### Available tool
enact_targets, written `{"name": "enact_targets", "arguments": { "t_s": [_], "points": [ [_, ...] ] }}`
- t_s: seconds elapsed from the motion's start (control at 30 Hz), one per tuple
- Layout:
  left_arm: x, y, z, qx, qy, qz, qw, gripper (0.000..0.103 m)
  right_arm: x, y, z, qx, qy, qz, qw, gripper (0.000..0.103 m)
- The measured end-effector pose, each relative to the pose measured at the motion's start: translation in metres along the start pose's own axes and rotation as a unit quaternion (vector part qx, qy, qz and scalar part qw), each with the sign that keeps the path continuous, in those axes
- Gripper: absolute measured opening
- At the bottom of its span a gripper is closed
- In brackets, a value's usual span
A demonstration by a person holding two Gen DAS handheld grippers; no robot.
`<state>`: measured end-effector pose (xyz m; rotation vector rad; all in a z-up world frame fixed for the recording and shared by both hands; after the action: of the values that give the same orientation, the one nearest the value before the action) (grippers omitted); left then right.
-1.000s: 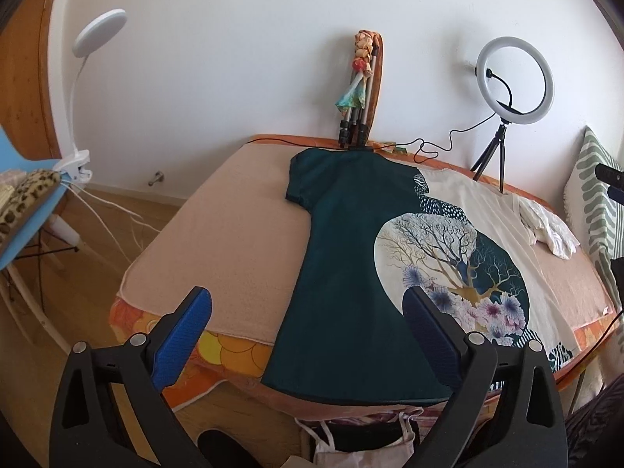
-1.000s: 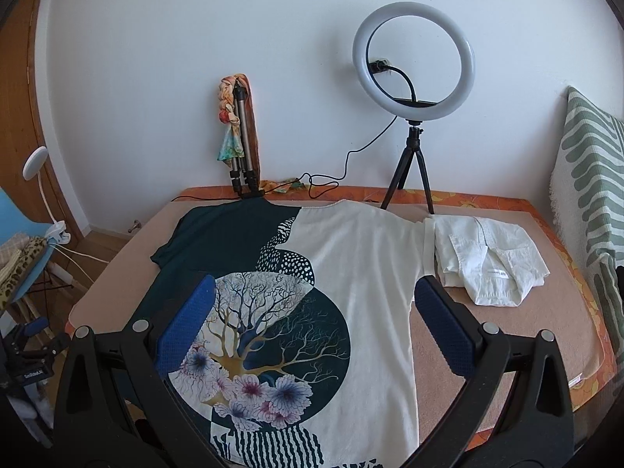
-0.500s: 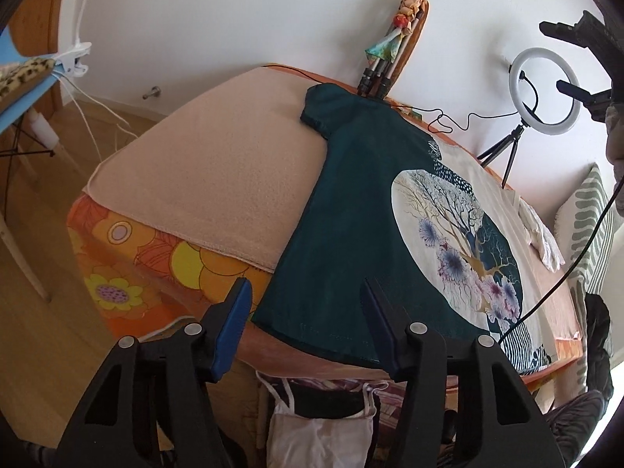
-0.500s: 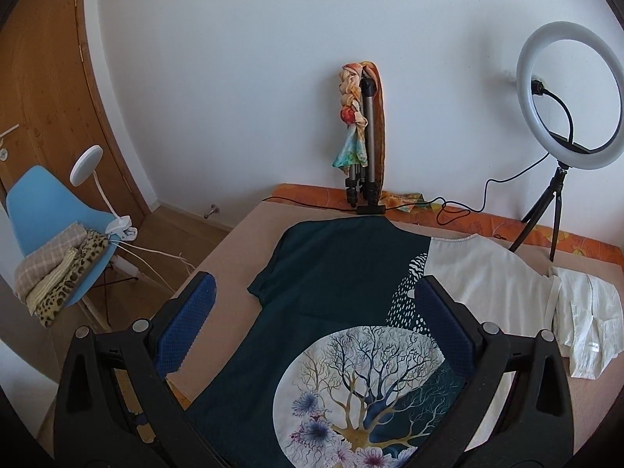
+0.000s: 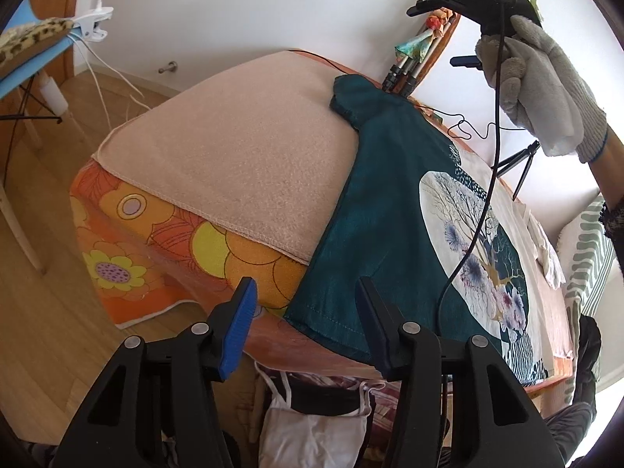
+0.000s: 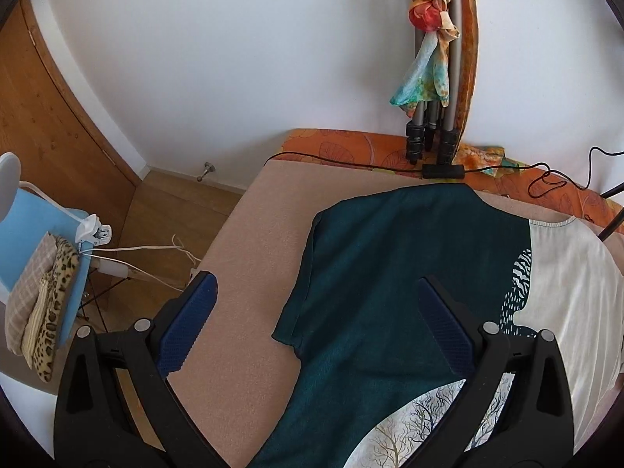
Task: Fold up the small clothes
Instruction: 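Move the right tool to the green sleeve edge and close on it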
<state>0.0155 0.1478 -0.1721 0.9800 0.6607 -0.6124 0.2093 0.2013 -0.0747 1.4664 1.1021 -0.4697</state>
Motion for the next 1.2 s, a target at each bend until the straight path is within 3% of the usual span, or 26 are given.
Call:
{"name": "enact_targets", "arguments": {
  "t_s": [0.13,0.47,0.8,1.07,1.2],
  "points": [
    [0.004,-0.001,-0.007,-0.01,0.01,-0.003,0.9999,0.049,0.054,0.009,0.0,0.021,-0.002,-0.025,0.999,0.101],
    [0.015,-0.001,-0.005,-0.013,0.001,-0.019,0.9997,0.049,0.15,0.029,-0.012,0.007,-0.003,-0.066,0.998,0.084],
    [0.018,-0.001,0.002,-0.001,-0.005,-0.02,0.9998,0.049,0.202,0.033,-0.021,-0.047,-0.056,-0.093,0.993,0.069],
    [0.018,-0.002,0.003,-0.001,-0.014,-0.019,0.9997,0.049,0.217,0.026,-0.017,-0.066,-0.082,-0.116,0.988,0.059],
    [0.019,-0.004,0.009,0.01,-0.018,-0.024,0.9995,0.034,0.214,0.024,-0.017,-0.085,-0.102,-0.114,0.985,0.047]
  ]
}}
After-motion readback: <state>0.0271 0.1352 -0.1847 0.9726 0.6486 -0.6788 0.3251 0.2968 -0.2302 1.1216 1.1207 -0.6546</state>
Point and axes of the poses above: each gripper's, at about its wrist camera, not at the fingertips, and x roughly the way its jaws point, z to its right, y to its top, the point moved 5 cm from there along x, roughly the way its jaws point, and after that the axes turned 1 degree about -x, right-handed, at the moved point
